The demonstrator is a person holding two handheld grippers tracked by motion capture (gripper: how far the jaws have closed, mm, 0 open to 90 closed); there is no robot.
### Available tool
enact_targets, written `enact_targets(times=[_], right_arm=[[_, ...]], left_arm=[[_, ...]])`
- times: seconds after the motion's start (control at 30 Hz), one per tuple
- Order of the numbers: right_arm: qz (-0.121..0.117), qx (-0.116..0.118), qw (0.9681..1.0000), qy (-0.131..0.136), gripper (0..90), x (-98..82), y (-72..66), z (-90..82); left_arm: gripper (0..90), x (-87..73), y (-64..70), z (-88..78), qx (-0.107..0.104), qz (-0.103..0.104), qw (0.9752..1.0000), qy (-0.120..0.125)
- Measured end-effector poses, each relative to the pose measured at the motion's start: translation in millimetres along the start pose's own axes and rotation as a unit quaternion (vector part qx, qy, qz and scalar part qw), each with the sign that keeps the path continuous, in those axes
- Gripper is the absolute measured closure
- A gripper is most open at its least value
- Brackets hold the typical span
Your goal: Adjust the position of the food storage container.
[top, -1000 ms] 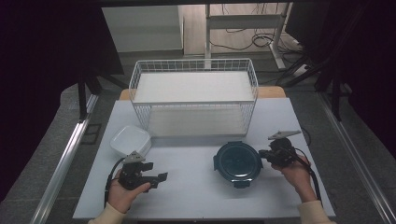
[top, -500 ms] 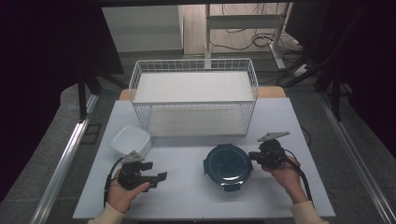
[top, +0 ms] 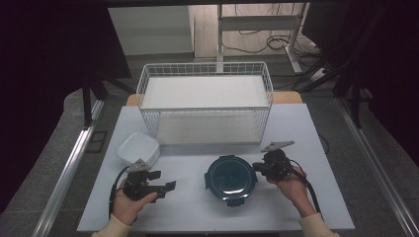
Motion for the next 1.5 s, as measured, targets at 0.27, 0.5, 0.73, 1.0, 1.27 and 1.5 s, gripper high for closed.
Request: enact_targets(times=[0.27,0.5,0.73,1.0,1.27,1.5], right_arm=[[-0.007,0.008,0.9999,0.003,90.0,5.8,-12.2,5.3],[-0.017,0.013,0.9998,0.004,90.0,8.9,-24.1,8.9],[-0.028,0.029,0.9992,-0.003,90.0,8.1,-37.2,10.4],[-0.039,0.038,0.9985,-0.006,90.0,7.5,-47.7,11.9],[-0.052,0.055,0.9971,-0.007,90.0,6.9,-51.1,12.9],[-0.011,0.045,0.9984,0.031,89.8,3.4,-30.0,-2.2]], left_arm=[[22.7,0.7,1.2,0.0,-0.003,0.002,1.0,0.001],[22.7,0.6,2.4,0.3,-0.003,0.003,1.0,0.001],[22.6,0.0,2.6,2.0,-0.003,0.004,1.0,-0.002],[22.6,1.0,3.0,0.4,-0.002,0.005,1.0,0.001],[22.5,0.8,0.0,-2.5,0.0,0.003,1.0,0.005],[22.4,1.6,1.6,-4.9,-0.003,0.004,0.9999,0.009]])
Point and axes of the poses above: each handheld gripper's, and its own axes: z roughly forward along the jaws, x roughly out of its top, y roughly to its right, the point moved 9 cm from there along z, roughly forward along the jaws, and after that the axes turned 12 degrees about -y, right-handed, at the moved point
